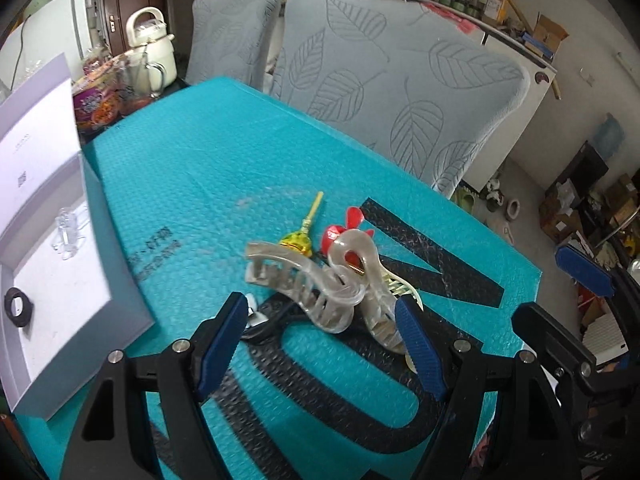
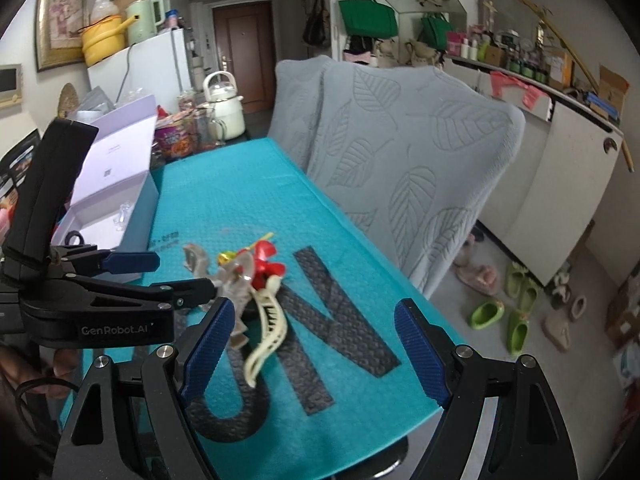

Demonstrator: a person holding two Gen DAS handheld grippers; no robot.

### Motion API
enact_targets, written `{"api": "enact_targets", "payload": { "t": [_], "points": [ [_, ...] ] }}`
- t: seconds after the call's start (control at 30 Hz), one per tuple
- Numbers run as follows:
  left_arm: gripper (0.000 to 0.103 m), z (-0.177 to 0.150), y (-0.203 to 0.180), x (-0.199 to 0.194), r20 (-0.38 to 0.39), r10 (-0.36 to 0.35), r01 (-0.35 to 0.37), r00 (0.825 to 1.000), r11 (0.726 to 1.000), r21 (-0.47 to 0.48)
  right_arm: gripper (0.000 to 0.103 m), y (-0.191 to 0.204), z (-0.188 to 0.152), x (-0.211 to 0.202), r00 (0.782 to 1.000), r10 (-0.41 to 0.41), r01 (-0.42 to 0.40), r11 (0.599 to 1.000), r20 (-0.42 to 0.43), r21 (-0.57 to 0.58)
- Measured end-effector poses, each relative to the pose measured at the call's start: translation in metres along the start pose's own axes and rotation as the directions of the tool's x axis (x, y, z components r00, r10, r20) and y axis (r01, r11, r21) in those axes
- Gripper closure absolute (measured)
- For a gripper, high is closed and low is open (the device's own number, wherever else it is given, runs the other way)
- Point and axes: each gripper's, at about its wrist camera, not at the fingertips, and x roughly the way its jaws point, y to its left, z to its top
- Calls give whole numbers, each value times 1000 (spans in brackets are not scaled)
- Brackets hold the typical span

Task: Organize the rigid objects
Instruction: 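Grasp the beige claw clip with the left gripper while the right gripper grasps the cream banana clip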

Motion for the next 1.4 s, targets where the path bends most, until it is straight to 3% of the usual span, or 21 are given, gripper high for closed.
{"api": "enact_targets", "payload": {
  "t": [0.4, 0.53, 0.6, 0.73, 1.07, 1.4],
  "points": [
    [27, 8, -14, 41, -87, 11, -9, 996, 1000, 21, 20, -22, -10, 11, 999, -6, 9, 997, -40, 78],
    [29, 8, -12, 43, -55, 7, -5, 998, 1000, 24, 20, -23, -12, 14, 999, -4, 8, 996, -50, 86],
    [41, 8, -11, 43, -34, 8, -7, 999, 1000, 22, 20, -25, -14, 16, 998, 1, 5, 996, -57, 89],
    [48, 6, -13, 38, -9, 4, -4, 1000, 999, 47, 20, -25, -14, 20, 998, 13, -7, 996, -66, 93],
    [49, 3, -7, 13, 39, -11, 9, 999, 998, 58, 20, -23, -13, 30, 996, 52, -45, 994, -69, 101],
    [49, -6, 14, -30, 102, 22, -26, 994, 999, 40, 22, -5, -13, 52, 989, 113, -106, 992, -97, 74]
  ]
}}
